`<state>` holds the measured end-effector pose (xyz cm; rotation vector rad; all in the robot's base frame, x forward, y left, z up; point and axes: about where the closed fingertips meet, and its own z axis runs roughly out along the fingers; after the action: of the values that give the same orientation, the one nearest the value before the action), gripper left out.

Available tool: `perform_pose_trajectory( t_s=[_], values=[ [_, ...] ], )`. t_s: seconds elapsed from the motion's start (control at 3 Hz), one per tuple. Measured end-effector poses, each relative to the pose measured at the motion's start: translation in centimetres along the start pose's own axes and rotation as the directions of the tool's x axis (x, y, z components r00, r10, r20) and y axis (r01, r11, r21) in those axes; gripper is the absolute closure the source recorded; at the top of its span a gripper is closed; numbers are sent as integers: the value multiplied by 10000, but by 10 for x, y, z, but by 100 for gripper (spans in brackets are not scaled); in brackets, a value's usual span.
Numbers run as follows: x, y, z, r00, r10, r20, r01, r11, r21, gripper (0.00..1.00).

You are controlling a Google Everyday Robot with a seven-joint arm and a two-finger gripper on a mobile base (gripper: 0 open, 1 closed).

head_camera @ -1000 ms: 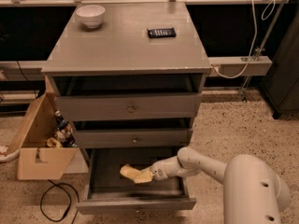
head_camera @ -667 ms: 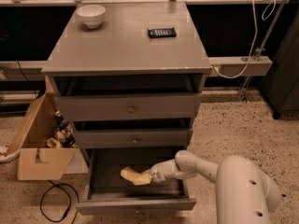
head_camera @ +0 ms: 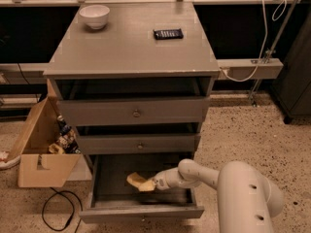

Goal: Place sponge into bottom drawer

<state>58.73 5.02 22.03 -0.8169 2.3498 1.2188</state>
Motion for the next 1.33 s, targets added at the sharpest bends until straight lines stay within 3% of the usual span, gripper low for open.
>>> perform_pose_trajectory(
  t_s=[0.33,1.0,1.33],
  values=[
    [-2,-10,9,10000,22,2,-22,9994,339,53],
    [-6,-13,-1,10000,-89,21,88,9992,396,6],
    [-9,-13,-25,9996,-239,181,228,9980,595,0]
  ],
)
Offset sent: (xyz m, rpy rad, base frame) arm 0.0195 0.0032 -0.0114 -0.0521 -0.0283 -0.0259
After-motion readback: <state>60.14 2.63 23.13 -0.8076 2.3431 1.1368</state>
